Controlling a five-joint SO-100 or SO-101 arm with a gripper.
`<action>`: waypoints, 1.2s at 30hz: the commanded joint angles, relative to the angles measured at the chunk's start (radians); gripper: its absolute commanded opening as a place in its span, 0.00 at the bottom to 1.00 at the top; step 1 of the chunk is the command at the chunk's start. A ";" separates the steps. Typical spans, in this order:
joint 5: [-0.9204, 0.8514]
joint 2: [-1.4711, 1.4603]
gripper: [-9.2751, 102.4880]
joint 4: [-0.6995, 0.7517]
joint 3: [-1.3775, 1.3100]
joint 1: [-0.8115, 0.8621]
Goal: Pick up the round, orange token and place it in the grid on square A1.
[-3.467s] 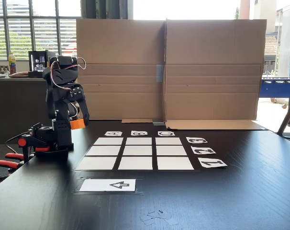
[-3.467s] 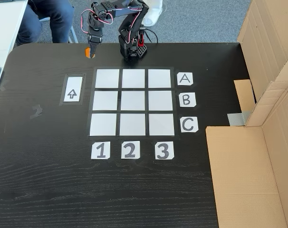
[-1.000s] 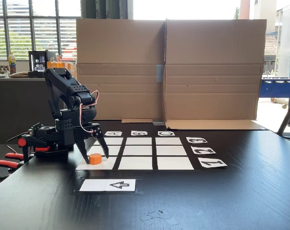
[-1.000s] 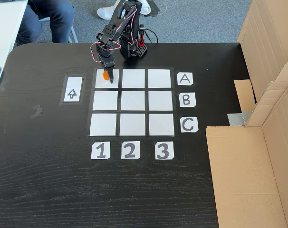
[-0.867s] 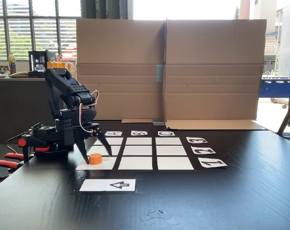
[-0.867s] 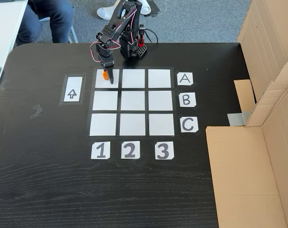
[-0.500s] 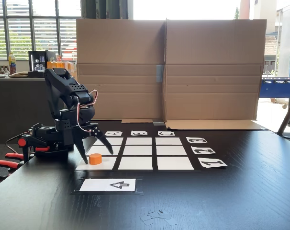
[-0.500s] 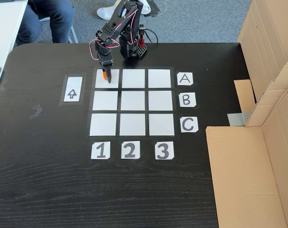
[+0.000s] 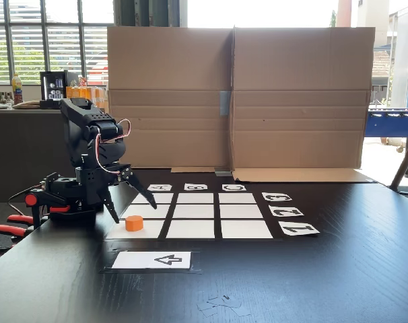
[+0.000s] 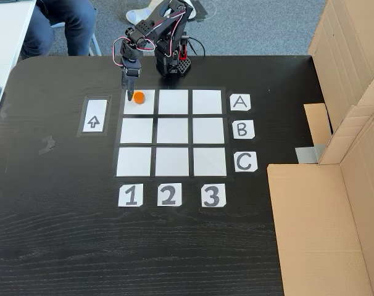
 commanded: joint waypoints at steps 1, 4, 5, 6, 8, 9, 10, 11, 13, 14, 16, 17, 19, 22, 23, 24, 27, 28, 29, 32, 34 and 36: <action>0.008 0.077 0.43 0.005 -0.058 -0.002; 0.003 0.140 0.43 0.005 -0.087 0.002; 0.003 0.161 0.43 0.005 -0.097 0.003; 0.003 0.178 0.43 0.005 -0.107 0.005; 0.005 0.216 0.43 0.005 -0.124 0.008; 0.006 0.236 0.43 0.005 -0.130 0.011; 0.008 0.253 0.43 0.008 -0.137 0.017; 0.008 0.268 0.43 0.012 -0.144 0.025; 0.006 0.302 0.43 0.015 -0.152 0.040; 0.005 0.322 0.43 0.015 -0.155 0.052; 0.002 0.379 0.43 0.015 -0.155 0.083; 0.002 0.411 0.43 0.015 -0.155 0.101; 0.002 0.460 0.43 0.017 -0.158 0.144; 0.002 0.525 0.43 0.017 -0.164 0.229; 0.002 0.540 0.43 0.017 -0.170 0.262; 0.002 0.557 0.43 0.017 -0.176 0.296; -0.017 0.617 0.43 0.023 -0.187 0.411; -0.021 0.643 0.43 0.025 -0.189 0.449; -0.026 0.667 0.43 0.025 -0.193 0.486; -0.044 0.729 0.43 0.025 -0.204 0.569; -0.054 0.772 0.42 0.023 -0.206 0.606; -0.057 0.827 0.42 0.025 -0.195 0.637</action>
